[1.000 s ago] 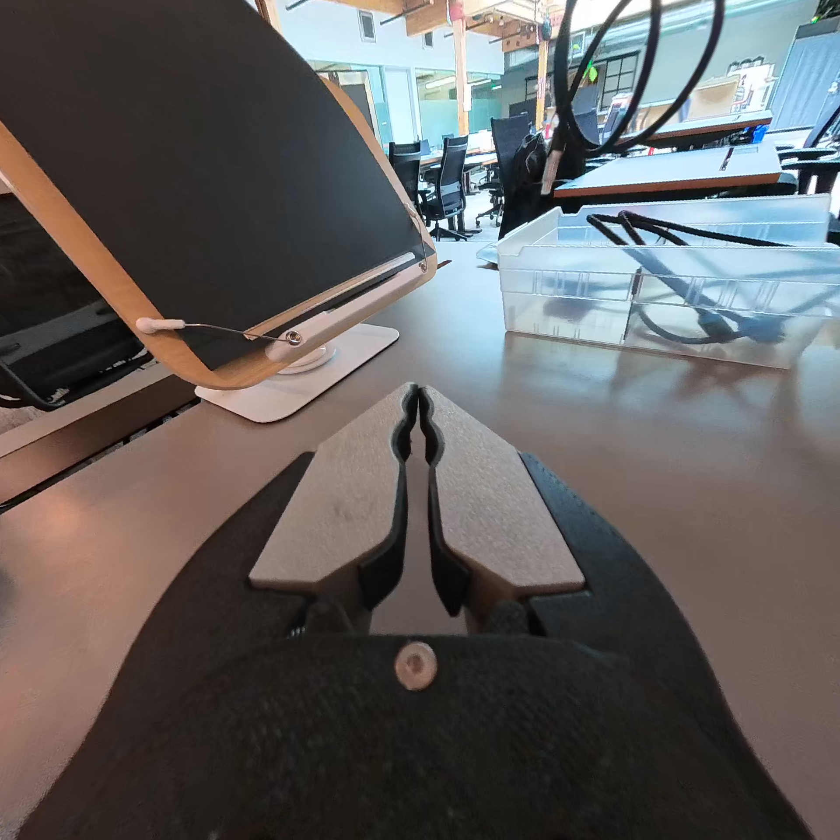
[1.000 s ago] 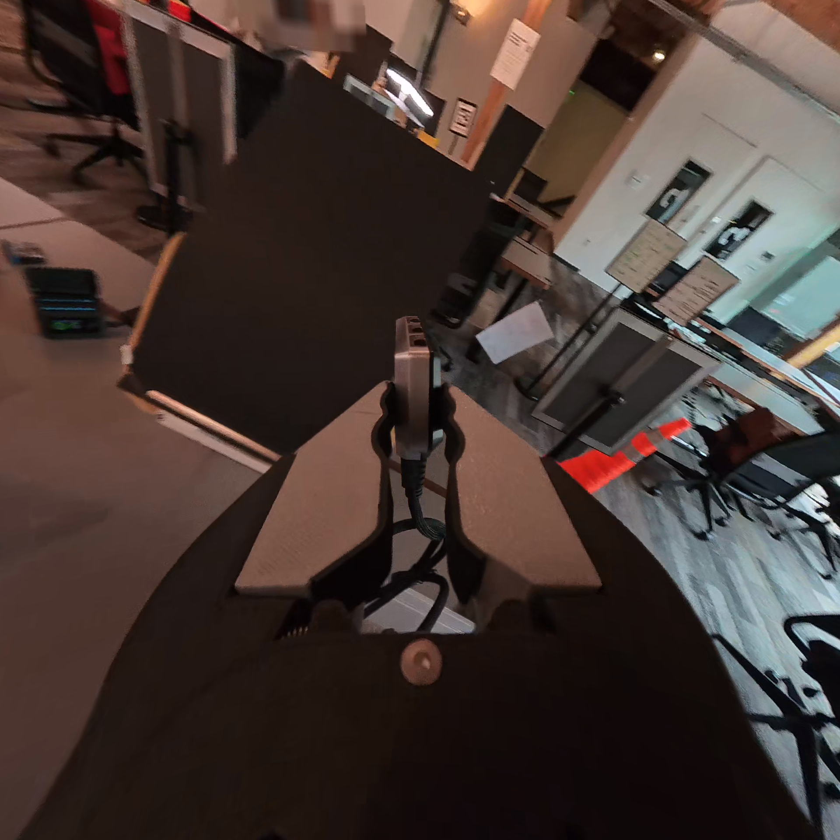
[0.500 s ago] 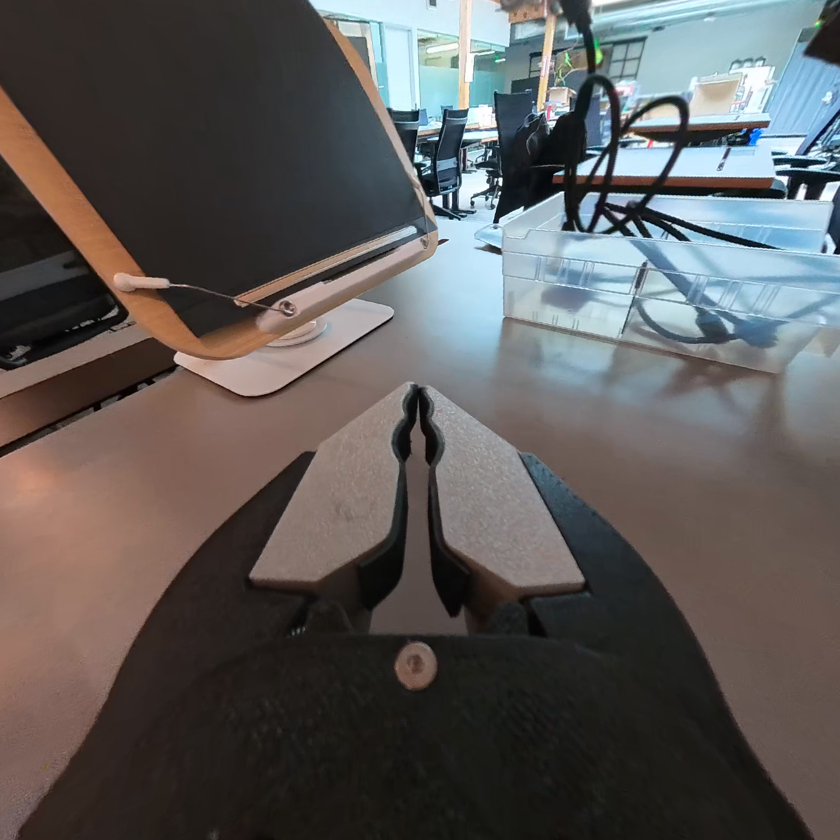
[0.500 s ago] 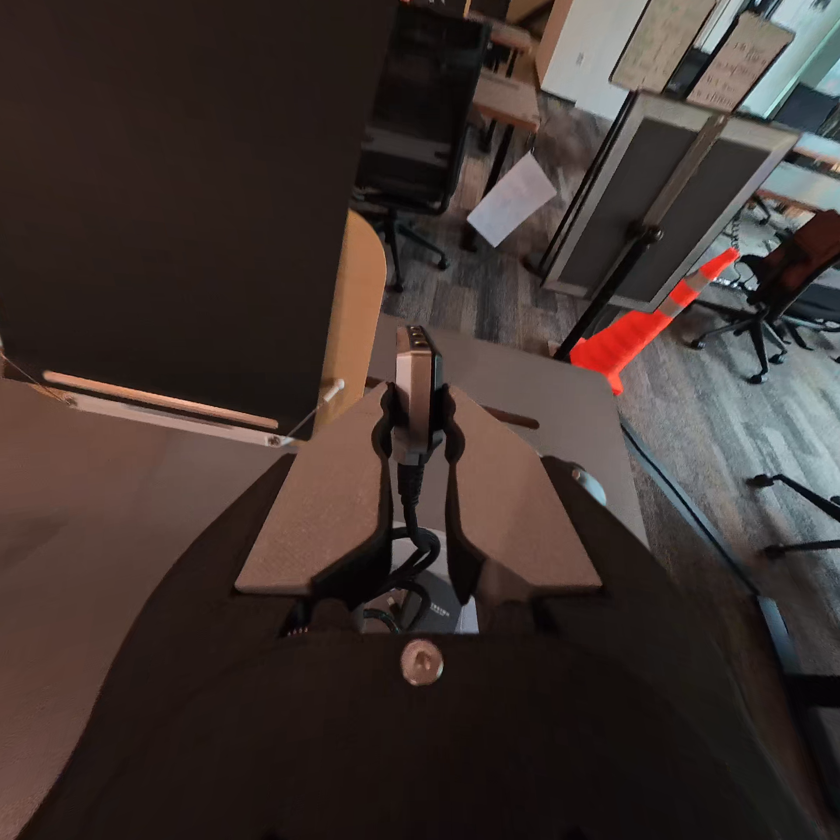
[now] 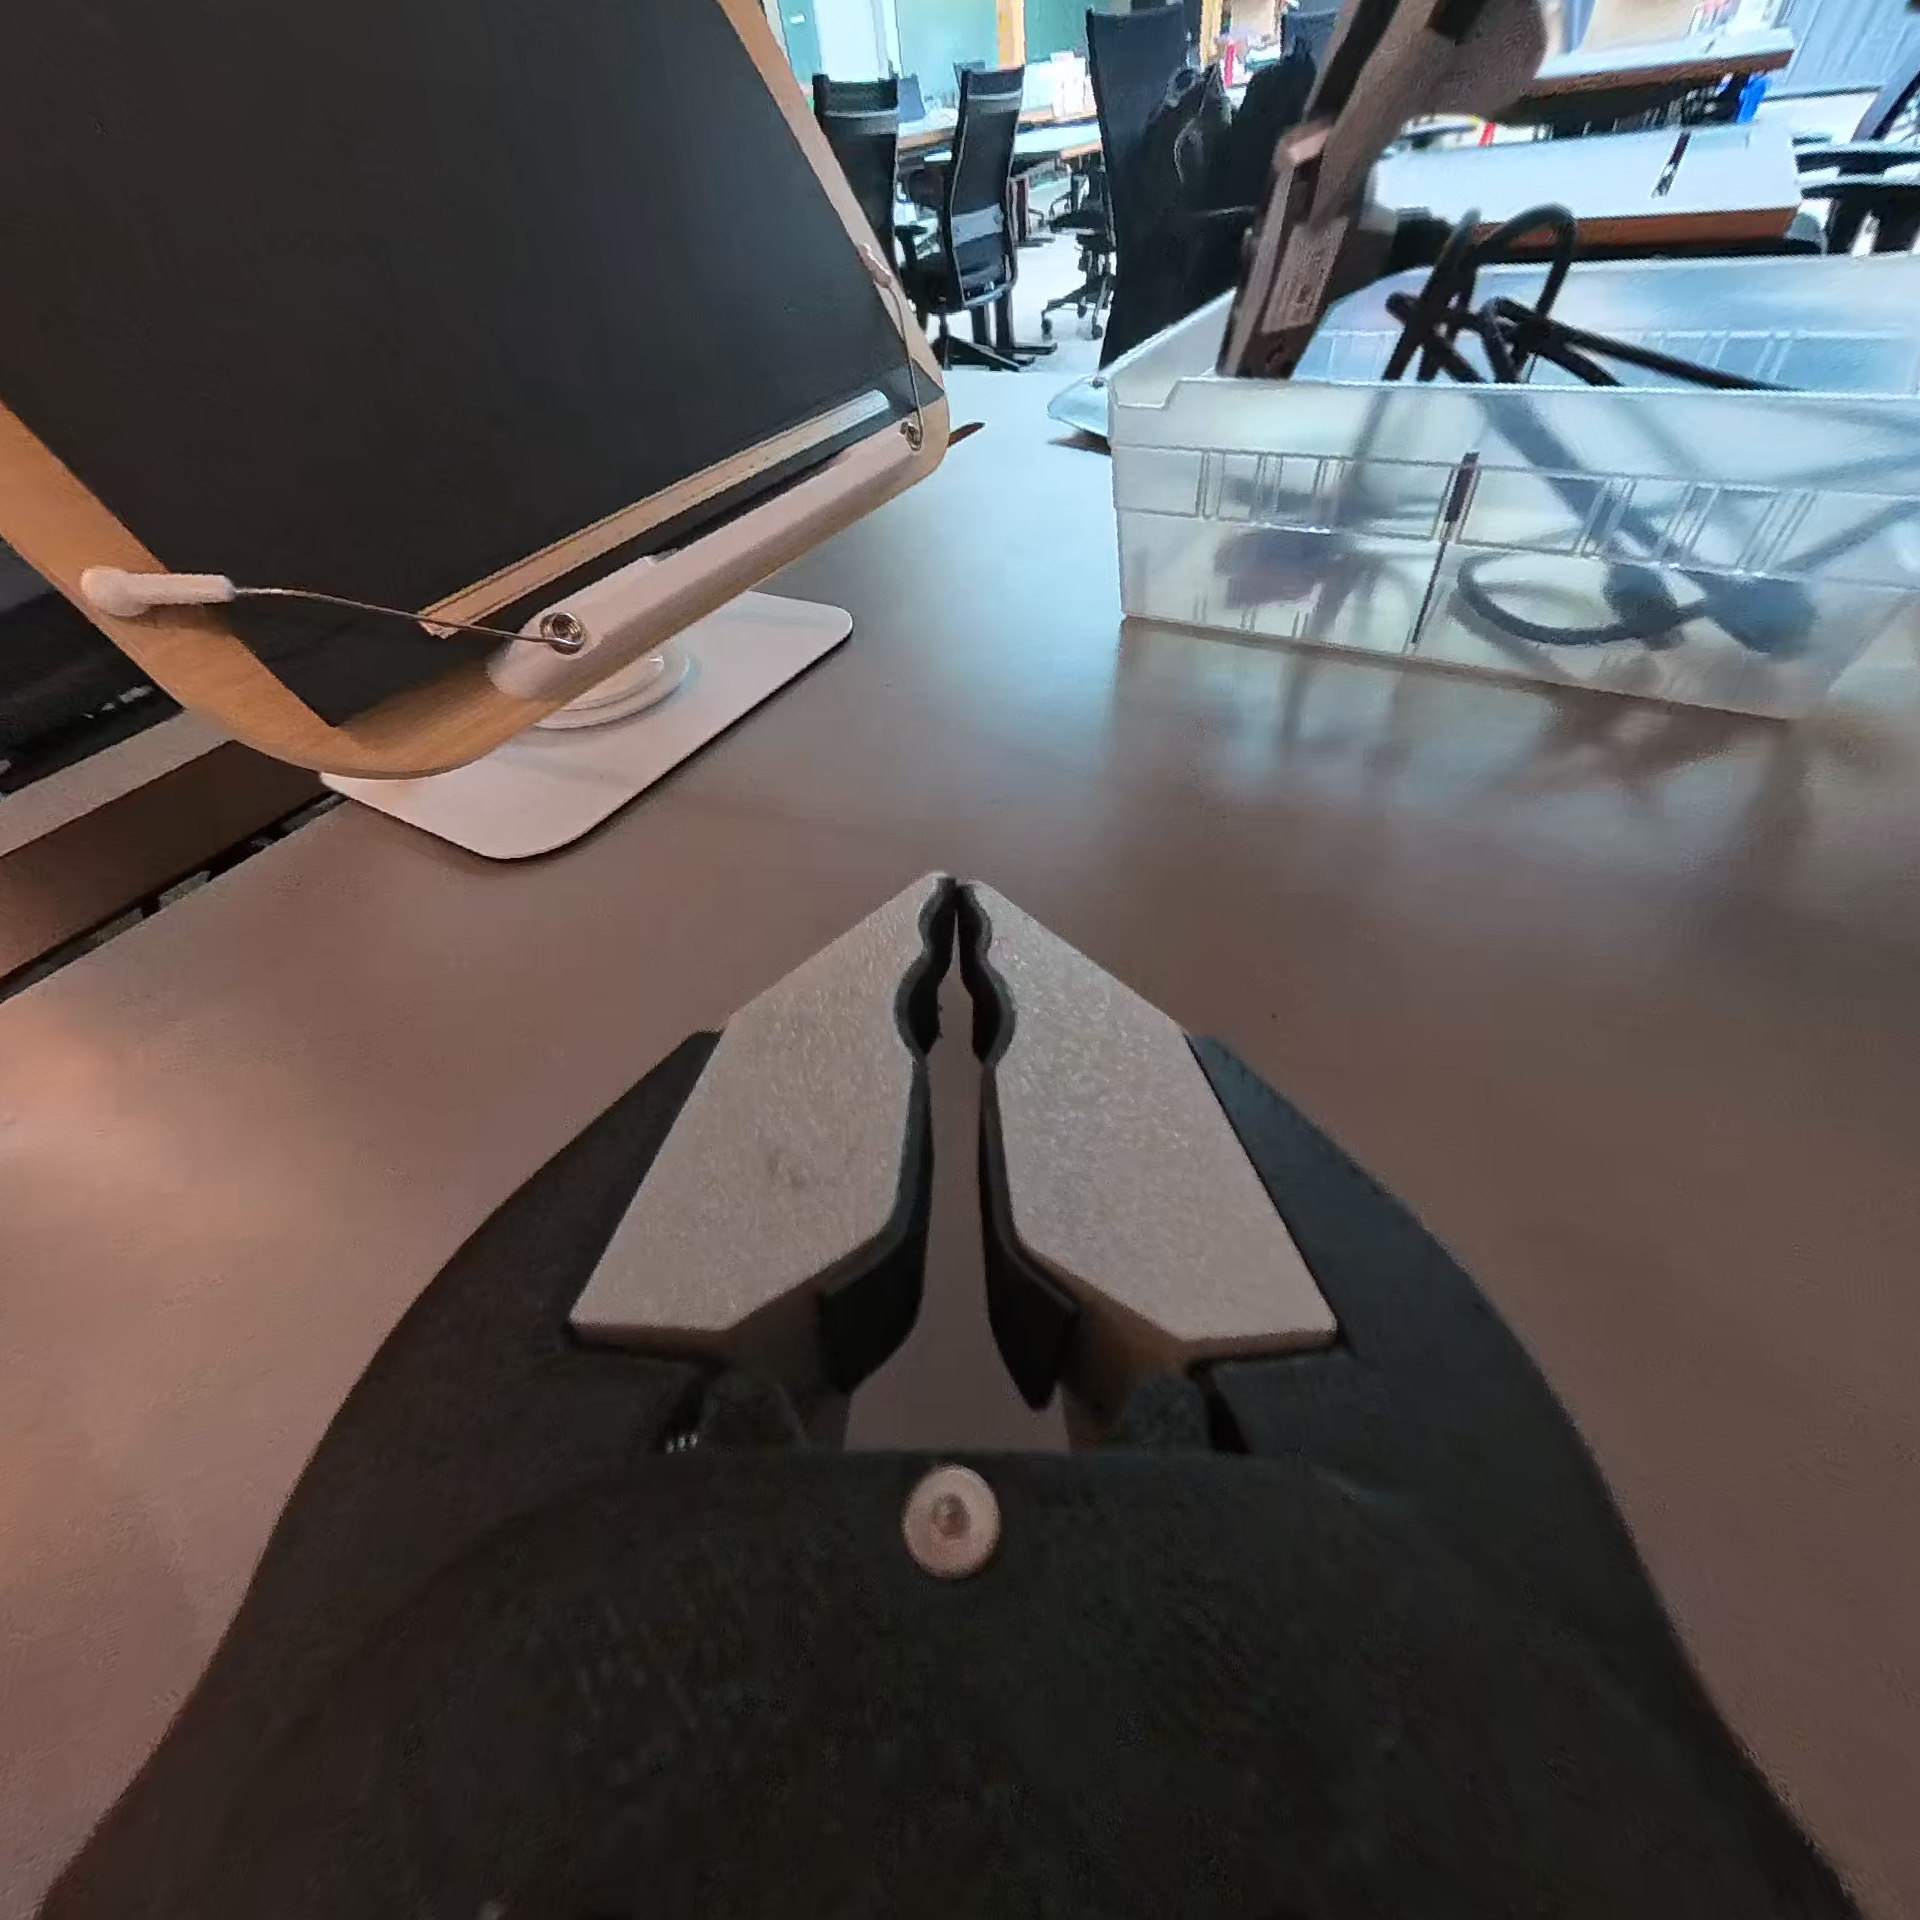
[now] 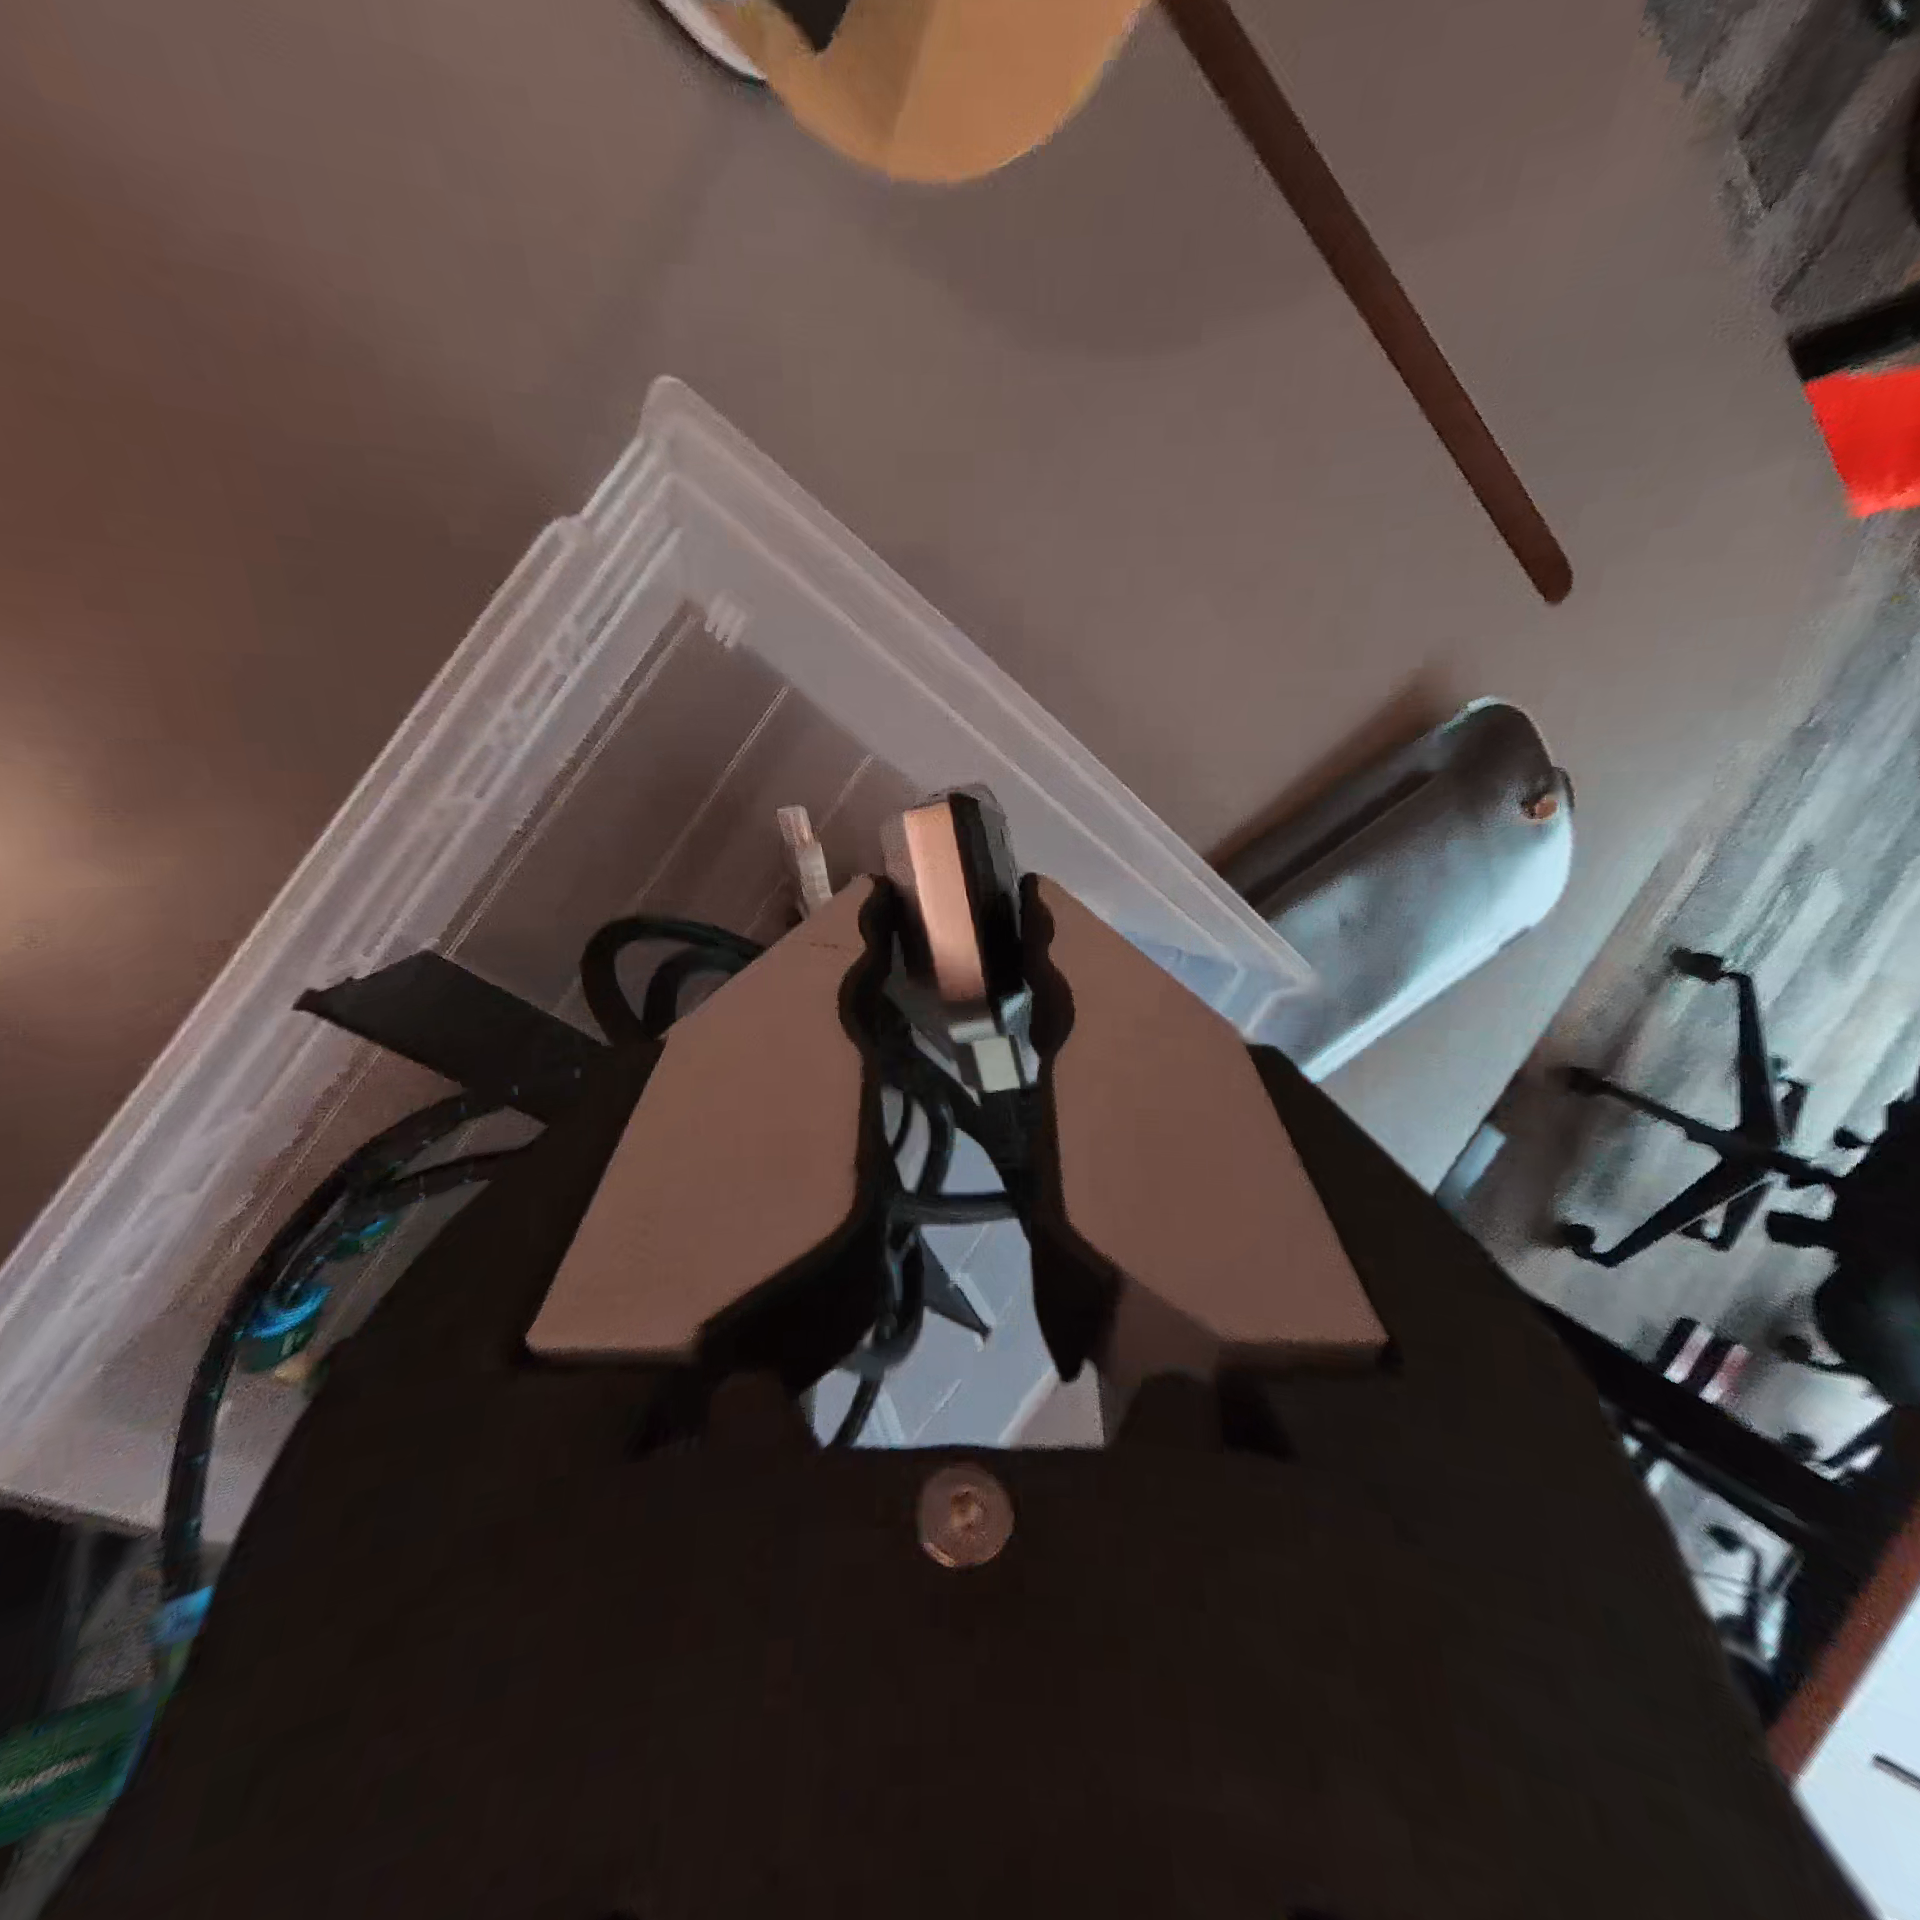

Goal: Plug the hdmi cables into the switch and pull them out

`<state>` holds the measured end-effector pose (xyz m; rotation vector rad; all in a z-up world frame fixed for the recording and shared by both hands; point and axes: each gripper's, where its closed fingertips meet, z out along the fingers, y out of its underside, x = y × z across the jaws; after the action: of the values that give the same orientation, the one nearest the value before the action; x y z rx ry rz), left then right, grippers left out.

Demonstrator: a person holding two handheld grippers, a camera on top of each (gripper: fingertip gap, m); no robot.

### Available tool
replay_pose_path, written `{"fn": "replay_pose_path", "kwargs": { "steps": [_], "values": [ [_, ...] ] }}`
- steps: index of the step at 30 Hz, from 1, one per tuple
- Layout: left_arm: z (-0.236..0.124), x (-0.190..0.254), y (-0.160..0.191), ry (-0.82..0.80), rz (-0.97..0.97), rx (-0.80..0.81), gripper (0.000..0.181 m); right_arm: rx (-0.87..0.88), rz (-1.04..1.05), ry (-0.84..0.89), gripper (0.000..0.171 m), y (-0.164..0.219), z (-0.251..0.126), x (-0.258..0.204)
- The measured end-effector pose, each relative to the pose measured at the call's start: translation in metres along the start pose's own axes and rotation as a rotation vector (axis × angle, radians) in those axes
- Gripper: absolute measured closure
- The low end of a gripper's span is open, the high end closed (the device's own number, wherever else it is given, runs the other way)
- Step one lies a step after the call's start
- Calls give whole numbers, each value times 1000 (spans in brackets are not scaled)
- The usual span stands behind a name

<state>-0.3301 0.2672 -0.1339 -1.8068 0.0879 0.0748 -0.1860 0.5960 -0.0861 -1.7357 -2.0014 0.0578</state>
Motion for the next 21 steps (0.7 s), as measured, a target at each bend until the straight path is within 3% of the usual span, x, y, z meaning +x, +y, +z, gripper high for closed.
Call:
{"fn": "replay_pose_path", "kwargs": {
  "steps": [3, 4, 8, 12, 15, 21],
  "values": [
    [1, 1, 3, 7, -1, -13, 181, -2, -50, -69, 114, -17, 21, -28],
    [1, 1, 5, 9, -9, -17, 181, -12, -59, -89, 110, -24, 25, -37],
    [3, -1, 12, 6, -31, -45, 181, 92, -60, -78, 123, -61, 11, -46],
    [4, -1, 13, 2, -31, -52, 181, 283, 43, -32, 110, -82, -36, -32],
    [4, -1, 14, 3, -35, -57, 181, 352, 158, -43, 95, -71, -67, -27],
    [2, 1, 13, -2, -10, -50, 181, 498, 243, -92, 93, -10, -120, -63]
  ]
}}
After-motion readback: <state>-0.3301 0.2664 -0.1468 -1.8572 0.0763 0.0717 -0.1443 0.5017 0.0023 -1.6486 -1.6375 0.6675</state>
